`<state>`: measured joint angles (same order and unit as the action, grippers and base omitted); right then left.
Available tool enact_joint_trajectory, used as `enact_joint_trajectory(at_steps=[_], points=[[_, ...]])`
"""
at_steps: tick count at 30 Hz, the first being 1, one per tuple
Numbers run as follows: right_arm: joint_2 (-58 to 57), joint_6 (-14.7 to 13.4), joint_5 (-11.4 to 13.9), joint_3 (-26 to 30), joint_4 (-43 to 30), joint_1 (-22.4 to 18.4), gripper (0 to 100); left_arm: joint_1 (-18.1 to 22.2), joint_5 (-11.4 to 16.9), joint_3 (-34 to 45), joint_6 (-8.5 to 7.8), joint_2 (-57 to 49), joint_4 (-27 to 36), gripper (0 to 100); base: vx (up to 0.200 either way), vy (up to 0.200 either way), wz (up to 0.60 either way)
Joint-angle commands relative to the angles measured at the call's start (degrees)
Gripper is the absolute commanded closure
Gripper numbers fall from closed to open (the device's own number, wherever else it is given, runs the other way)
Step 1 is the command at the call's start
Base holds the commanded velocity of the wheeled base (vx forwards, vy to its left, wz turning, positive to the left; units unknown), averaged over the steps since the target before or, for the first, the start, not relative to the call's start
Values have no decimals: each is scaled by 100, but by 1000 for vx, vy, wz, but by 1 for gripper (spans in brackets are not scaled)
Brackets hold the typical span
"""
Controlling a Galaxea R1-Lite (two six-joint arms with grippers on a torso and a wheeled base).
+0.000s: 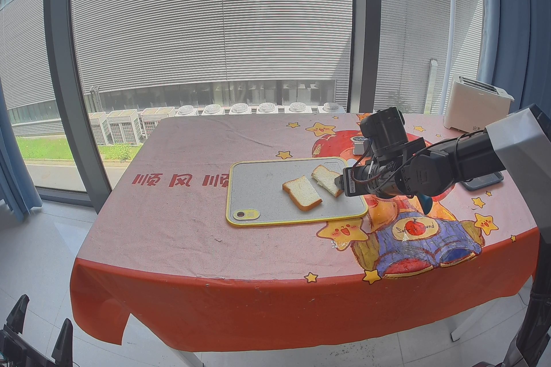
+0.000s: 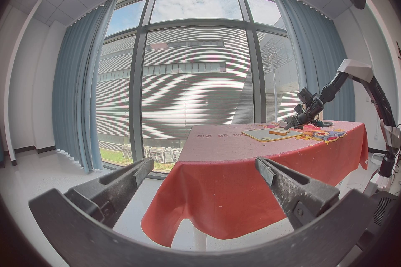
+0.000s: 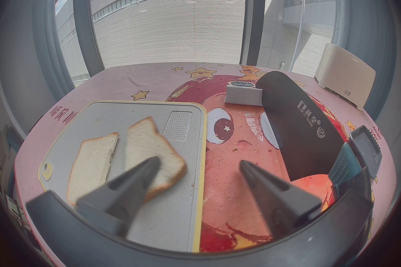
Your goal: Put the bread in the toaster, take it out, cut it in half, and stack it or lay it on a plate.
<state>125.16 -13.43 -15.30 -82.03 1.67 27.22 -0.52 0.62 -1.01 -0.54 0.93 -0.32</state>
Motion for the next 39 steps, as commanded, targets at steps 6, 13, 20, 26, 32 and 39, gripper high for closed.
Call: enact_joint_trajectory(at_steps=[6,13,20,26,32,39], points=[[-27,-10,18,3,9,2,100,0,-1,101,1,-93,-3,0,0,0,0],[-71,-36,9,29,9,38,100,0,-1,101,1,-93,-3,0,0,0,0],[-176,-72,9,56,44,117,100,0,-1,101,1,-93,-3,0,0,0,0],[-484,-89,9,108,35,231,100,0,-1,101,1,-93,-3,0,0,0,0],[-730,-124,18,267,35,328,100,0,-1,101,1,-93,-3,0,0,0,0],[-1002,-133,18,513,44,336,100,0,-1,101,1,-93,-3,0,0,0,0]])
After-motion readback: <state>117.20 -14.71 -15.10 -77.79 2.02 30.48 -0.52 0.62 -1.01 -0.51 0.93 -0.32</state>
